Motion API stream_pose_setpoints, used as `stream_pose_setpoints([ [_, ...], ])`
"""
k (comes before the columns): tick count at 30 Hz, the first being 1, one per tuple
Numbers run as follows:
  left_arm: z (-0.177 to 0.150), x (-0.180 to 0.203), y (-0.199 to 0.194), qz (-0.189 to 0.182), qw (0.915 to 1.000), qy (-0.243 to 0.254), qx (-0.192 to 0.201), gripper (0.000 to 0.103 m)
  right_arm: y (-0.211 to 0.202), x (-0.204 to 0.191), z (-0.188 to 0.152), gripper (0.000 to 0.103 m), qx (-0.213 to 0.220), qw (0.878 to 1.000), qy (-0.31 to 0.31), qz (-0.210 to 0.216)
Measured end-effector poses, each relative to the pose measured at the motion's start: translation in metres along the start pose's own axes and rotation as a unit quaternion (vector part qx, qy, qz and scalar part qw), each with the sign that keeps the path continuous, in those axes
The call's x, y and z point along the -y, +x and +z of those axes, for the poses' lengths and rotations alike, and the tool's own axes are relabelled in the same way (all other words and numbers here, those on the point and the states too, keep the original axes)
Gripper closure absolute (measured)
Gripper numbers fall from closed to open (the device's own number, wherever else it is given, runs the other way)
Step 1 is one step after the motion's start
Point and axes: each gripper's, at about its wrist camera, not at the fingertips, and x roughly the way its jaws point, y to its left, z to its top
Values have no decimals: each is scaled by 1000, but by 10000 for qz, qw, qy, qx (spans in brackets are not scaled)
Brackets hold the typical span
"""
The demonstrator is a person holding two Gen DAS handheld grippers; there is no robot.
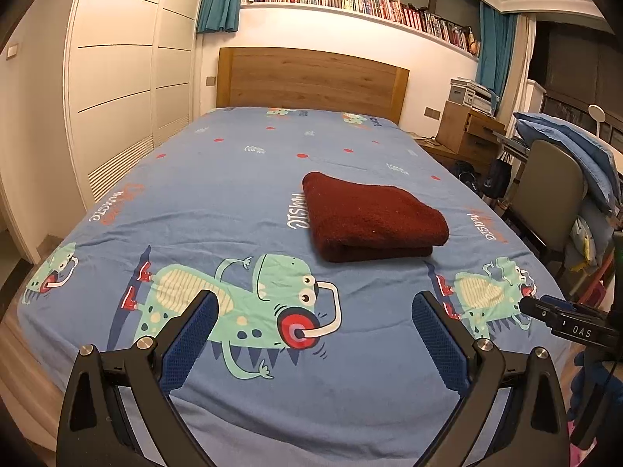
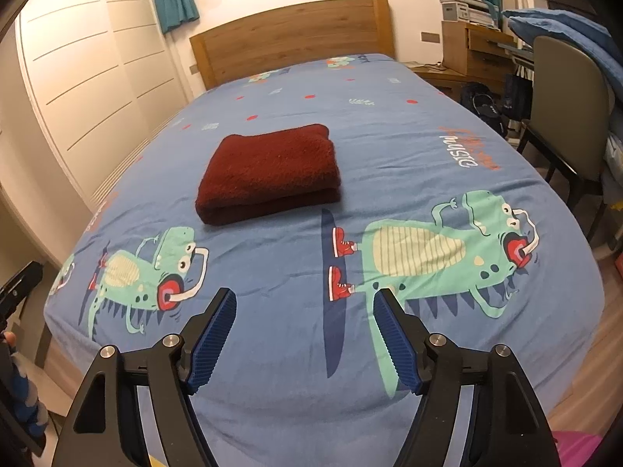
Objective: Fold small clothes
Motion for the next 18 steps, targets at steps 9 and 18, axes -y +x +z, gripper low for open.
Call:
stream_pose_setpoints([
  [9,-4,4,5,-88,9999,92,-1,5,4,4,-5,28,-50,10000,29,-24],
  [18,-10,10,8,-152,9996,212,-63,5,4,4,-7,28,-58,10000,28,-13],
])
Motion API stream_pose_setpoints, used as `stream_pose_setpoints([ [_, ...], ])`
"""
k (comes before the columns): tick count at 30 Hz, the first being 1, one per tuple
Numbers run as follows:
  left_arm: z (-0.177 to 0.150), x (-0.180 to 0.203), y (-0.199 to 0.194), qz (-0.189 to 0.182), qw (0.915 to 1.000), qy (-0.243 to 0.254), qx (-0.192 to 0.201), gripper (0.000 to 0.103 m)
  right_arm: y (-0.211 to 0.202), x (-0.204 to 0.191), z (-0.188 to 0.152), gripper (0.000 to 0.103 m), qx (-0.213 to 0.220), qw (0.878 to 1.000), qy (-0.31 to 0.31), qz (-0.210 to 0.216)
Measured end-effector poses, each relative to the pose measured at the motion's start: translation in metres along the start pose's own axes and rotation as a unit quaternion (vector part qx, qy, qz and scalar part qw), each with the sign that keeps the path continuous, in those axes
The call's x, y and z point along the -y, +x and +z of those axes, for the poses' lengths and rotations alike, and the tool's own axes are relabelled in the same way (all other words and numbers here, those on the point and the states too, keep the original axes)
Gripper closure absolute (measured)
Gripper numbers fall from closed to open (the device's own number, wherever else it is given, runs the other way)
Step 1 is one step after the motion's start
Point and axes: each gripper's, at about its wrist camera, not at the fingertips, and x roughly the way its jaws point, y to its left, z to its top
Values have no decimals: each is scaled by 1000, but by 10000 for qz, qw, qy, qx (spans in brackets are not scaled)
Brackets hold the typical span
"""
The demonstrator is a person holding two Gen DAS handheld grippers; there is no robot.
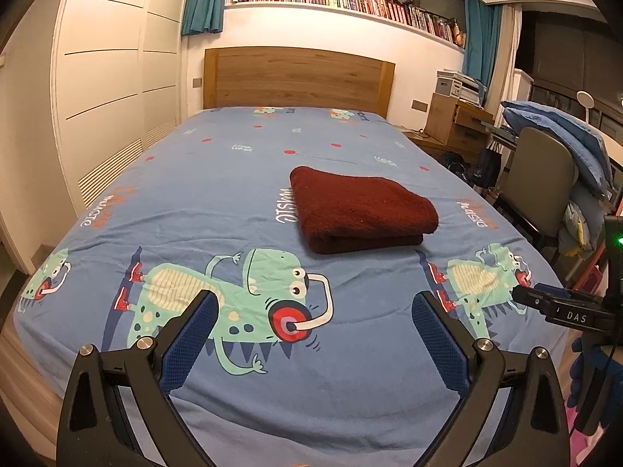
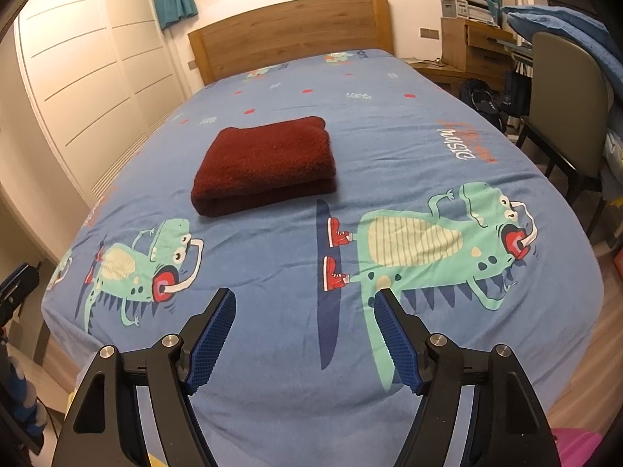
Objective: Fold small clothes
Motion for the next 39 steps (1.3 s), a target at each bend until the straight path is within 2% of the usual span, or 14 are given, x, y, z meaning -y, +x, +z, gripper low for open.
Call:
stream_pose_setpoints([
  [13,0,-1,4,4,10000,-8,-37,5,-2,3,-3,28,66,9999,-20,-132],
  [39,-4,-6,11,92,9999,-68,-92,5,-4,33,-7,25,178,9980,354,-491],
])
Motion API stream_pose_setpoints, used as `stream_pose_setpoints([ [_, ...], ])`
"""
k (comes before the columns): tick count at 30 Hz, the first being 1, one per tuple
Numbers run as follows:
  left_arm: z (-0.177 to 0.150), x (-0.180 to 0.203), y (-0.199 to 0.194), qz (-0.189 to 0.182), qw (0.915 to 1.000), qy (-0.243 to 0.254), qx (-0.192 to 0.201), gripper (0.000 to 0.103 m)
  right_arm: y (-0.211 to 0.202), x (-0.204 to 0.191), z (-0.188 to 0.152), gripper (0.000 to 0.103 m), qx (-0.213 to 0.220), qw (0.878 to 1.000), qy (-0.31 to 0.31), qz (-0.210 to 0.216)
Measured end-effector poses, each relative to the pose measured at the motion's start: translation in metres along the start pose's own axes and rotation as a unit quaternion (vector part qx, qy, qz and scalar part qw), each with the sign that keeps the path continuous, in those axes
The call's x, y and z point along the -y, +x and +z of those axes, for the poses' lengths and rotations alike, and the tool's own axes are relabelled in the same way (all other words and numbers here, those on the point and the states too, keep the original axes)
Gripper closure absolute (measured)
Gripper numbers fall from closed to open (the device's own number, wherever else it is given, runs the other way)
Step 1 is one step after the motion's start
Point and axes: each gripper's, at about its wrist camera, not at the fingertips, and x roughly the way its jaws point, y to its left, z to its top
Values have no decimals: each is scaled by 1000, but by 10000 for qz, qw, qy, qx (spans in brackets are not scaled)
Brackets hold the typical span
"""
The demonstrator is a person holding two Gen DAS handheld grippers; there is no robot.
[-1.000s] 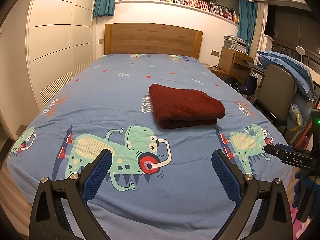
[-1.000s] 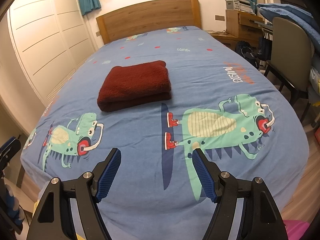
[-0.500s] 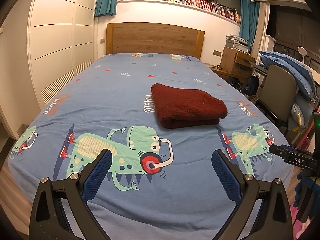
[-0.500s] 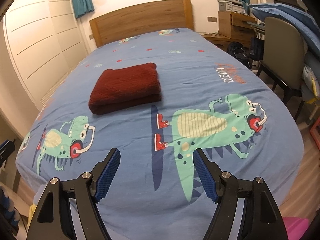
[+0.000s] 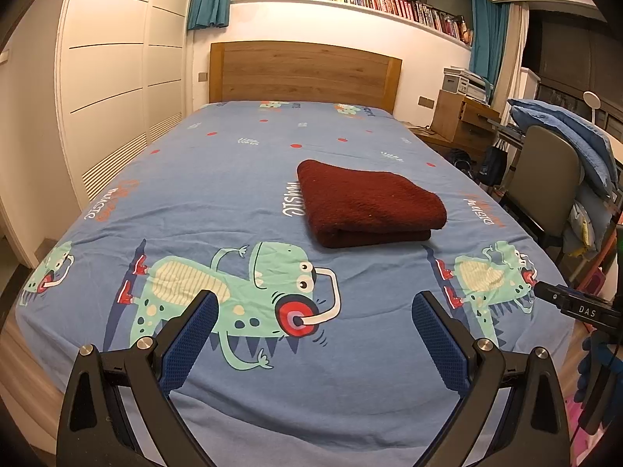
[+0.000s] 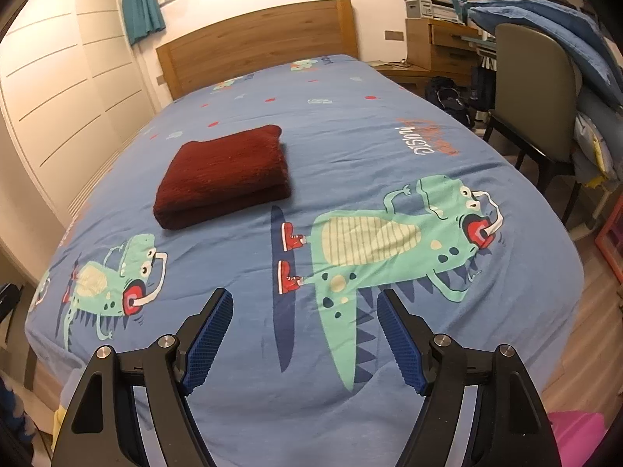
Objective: Fold small clothes
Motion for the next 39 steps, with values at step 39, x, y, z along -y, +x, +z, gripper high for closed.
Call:
stream_pose_setpoints([
  [39,-1,2,20,240,9995,16,-222,5,-5,2,6,25,304,9995,15,-119],
])
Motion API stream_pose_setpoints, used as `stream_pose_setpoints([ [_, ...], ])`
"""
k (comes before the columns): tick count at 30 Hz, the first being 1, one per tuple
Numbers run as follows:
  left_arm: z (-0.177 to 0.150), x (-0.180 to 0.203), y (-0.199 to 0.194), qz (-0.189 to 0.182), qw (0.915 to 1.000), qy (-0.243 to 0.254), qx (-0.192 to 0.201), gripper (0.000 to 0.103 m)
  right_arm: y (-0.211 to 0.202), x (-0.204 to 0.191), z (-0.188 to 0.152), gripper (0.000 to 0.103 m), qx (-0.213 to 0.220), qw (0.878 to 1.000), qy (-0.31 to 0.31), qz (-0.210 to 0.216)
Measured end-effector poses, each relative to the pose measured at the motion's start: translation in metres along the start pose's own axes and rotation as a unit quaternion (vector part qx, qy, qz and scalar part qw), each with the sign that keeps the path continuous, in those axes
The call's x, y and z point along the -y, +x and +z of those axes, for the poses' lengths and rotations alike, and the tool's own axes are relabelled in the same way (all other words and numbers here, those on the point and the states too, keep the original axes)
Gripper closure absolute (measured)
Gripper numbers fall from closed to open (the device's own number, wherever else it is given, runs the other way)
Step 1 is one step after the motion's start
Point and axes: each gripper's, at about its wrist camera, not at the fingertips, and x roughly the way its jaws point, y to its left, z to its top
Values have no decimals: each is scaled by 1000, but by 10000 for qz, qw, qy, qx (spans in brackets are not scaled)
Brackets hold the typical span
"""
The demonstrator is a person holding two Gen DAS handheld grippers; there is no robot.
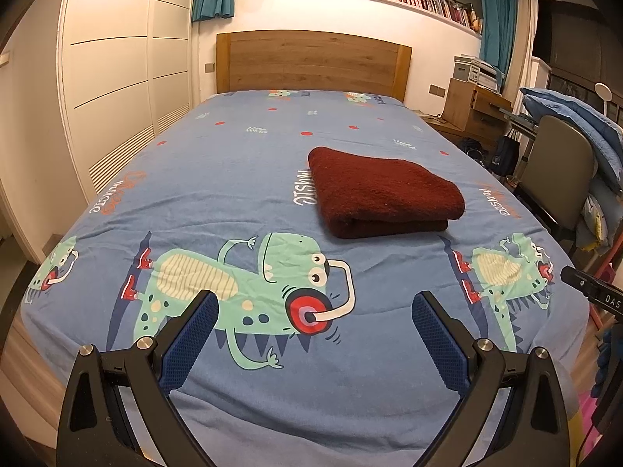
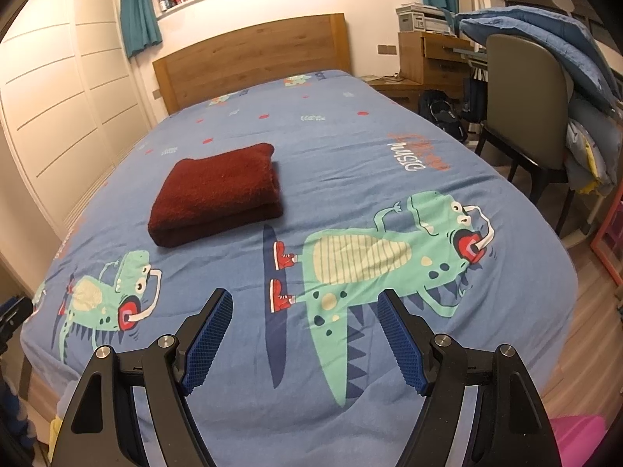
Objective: Fold small clothes
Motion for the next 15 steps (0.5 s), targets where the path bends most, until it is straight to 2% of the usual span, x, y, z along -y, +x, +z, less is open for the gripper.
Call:
stream_pose_setpoints([
  [15,-2,-2,6,20,10000,-15,-55,5,8,-2,-2,25,-70,10000,-8,43],
])
